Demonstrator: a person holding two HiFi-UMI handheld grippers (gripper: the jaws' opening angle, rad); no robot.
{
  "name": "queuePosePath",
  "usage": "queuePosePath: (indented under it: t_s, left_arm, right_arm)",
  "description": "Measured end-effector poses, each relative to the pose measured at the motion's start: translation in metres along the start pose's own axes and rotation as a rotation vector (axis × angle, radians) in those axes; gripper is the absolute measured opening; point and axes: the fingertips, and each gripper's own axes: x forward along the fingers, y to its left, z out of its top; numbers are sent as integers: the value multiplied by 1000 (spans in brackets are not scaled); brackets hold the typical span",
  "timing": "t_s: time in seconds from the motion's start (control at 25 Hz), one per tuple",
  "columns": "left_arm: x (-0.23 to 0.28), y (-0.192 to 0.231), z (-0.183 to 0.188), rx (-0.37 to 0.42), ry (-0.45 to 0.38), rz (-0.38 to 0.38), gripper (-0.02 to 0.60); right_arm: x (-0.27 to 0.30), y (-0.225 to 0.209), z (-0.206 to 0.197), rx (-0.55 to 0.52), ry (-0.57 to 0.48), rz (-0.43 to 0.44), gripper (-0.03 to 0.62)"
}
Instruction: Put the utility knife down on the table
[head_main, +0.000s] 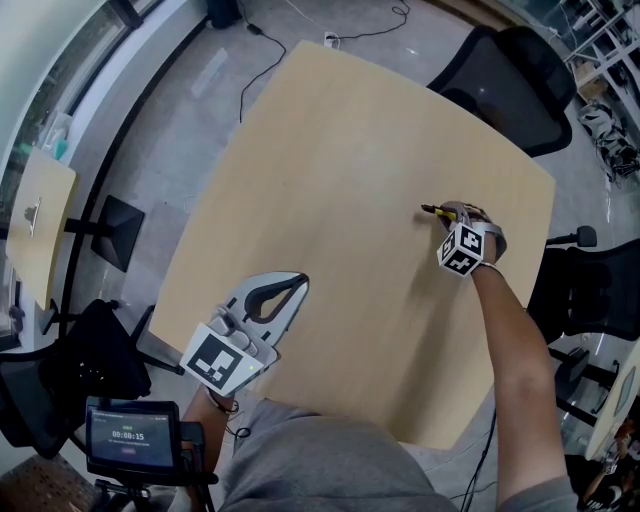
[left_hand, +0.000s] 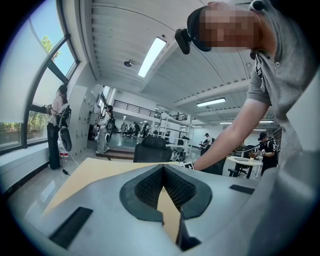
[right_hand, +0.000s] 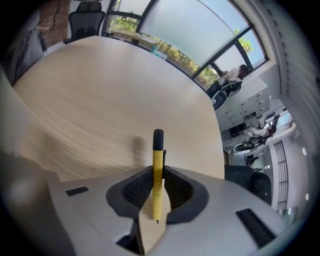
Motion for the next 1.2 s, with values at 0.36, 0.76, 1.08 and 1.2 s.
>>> queuePosePath:
  t_s: [0.36, 0.76, 1.08, 1.2]
  left_arm:
    - [-3, 2, -2, 3, -2, 6, 5]
    - [-5, 0, -6, 39, 10, -9, 5]
    - [-23, -23, 11, 65, -24, -31, 5]
    - [-32, -37, 15, 80, -30, -44, 5]
  right_arm:
    - [10, 24, -3, -79, 41, 71, 72]
    - [11, 56, -12, -43, 58, 183, 117]
    - [-37, 52, 7, 212, -66, 97, 158]
    - [-70, 52, 19, 339, -151, 31, 156]
